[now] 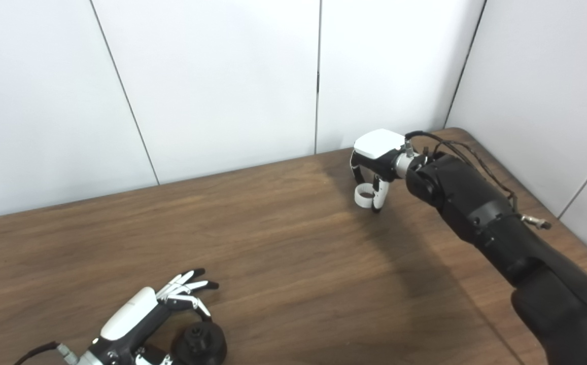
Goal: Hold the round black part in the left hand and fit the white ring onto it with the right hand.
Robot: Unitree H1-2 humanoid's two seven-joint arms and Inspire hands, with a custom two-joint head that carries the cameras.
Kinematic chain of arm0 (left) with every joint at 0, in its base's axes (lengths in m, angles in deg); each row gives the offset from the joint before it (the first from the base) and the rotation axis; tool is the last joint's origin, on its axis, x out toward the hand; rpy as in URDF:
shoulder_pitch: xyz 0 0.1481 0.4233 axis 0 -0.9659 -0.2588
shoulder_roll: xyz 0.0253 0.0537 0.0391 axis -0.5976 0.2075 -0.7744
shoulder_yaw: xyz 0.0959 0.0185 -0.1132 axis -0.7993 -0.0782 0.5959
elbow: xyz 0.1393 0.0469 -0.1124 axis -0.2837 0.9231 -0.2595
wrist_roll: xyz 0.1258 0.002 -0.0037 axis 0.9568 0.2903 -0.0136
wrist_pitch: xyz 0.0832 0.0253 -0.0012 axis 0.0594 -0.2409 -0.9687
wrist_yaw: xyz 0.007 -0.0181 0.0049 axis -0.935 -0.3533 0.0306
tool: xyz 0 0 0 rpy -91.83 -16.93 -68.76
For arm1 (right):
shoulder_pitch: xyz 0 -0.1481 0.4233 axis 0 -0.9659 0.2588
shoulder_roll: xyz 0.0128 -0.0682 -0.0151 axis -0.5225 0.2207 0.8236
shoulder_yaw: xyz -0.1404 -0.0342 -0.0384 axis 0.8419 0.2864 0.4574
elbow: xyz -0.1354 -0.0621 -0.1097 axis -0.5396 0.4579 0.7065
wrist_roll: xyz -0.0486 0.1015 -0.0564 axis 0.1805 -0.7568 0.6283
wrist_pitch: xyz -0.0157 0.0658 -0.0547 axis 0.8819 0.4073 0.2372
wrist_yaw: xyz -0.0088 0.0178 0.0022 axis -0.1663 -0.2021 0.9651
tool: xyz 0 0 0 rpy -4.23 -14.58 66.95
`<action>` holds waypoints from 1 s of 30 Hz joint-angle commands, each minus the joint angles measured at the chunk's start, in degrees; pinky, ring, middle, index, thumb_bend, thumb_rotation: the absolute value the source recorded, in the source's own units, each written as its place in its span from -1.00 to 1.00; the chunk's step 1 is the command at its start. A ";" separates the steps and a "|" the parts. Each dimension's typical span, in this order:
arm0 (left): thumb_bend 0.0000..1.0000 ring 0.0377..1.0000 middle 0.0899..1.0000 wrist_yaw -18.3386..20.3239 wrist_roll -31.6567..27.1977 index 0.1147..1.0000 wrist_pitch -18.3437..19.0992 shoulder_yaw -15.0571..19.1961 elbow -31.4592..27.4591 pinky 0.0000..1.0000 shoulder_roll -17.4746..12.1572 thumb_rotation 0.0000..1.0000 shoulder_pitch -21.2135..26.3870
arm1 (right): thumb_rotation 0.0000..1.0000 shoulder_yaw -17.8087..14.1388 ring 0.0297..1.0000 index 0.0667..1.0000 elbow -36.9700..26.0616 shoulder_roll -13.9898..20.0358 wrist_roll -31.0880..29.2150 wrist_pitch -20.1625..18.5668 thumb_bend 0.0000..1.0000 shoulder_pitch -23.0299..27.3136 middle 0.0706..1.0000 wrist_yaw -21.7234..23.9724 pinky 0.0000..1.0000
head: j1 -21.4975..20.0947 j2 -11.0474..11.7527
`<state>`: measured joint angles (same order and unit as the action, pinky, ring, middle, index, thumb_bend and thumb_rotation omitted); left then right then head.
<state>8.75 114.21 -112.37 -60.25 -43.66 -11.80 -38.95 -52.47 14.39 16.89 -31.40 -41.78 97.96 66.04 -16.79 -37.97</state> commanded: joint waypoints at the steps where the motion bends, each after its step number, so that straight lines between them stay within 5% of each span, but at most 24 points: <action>1: 0.05 1.00 0.74 1.36 1.26 -0.17 -0.41 0.02 0.07 1.00 -1.02 -0.89 -0.19 | -0.72 -1.30 1.00 -0.11 -2.54 1.40 -0.66 0.55 0.05 1.24 0.62 -2.23 1.00 | 0.01 -0.08; 6: 0.05 1.00 0.74 1.31 1.73 -0.17 -0.23 0.49 1.56 1.00 -0.84 -0.89 0.34 | -0.72 -2.86 1.00 -0.12 -11.15 1.87 -3.87 4.24 0.05 0.48 0.63 -1.24 1.00 | 0.75 -0.39; 14: 0.05 1.00 0.74 0.65 2.02 -0.17 -0.54 0.21 3.21 1.00 -0.65 -0.89 0.57 | -0.72 -1.92 1.00 -0.11 -27.50 -0.22 -7.50 7.38 0.05 2.20 0.67 7.38 1.00 | 0.92 -0.52; 30: 0.05 1.00 0.74 1.18 4.48 -0.17 1.29 0.47 2.00 1.00 2.74 -0.89 0.28 | -0.72 -1.59 1.00 -0.12 -45.32 -9.74 -22.05 6.55 0.05 0.93 0.76 20.45 1.00 | 10.38 -2.27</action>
<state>8.97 116.78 -112.88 -59.28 -41.98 -9.62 -38.33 -53.04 -28.73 7.48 -51.66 -35.36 97.06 86.73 -6.35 -40.16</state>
